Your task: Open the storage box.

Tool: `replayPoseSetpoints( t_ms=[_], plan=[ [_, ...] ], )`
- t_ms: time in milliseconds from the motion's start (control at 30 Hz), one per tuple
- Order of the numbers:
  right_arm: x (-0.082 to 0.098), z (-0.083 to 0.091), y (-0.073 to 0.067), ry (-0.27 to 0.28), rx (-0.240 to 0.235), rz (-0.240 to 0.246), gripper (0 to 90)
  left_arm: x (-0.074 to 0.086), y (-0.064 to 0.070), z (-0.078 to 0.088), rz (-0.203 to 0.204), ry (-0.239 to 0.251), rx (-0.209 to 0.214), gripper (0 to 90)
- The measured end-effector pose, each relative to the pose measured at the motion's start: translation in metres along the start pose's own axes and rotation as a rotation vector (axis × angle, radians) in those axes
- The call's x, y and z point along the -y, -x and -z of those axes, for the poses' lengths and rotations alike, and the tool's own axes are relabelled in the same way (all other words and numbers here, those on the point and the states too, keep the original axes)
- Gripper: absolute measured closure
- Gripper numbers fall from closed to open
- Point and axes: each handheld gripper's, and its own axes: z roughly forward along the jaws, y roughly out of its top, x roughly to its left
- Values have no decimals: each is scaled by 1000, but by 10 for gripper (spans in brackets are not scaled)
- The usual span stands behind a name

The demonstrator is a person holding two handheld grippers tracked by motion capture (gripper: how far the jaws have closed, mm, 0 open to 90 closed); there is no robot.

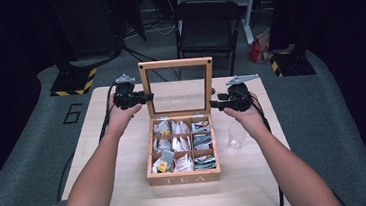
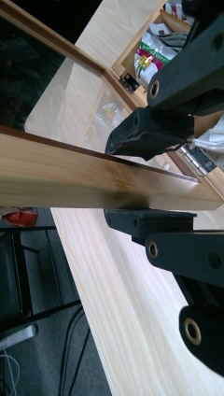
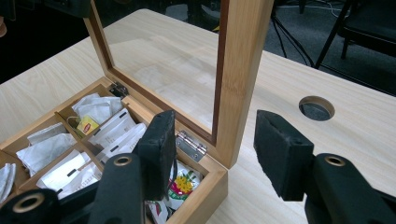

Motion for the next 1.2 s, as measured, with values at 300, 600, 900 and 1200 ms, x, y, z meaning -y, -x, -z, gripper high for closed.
replayPoseSetpoints(
  t_ms=[300, 600, 900, 1200],
  plan=[
    [3, 1, 2, -3, 0, -5, 482, 0, -2, -5, 37, 4, -10, 631],
    [4, 4, 0, -1, -5, -9, 481, -2, -5, -9, 39, -3, -8, 629],
    [5, 4, -3, -8, -12, -5, 468, -2, -3, -13, 71, 1, -30, 606],
    [6, 9, -12, -2, -32, 13, 461, 0, -3, -9, 58, -11, -19, 587]
  ],
)
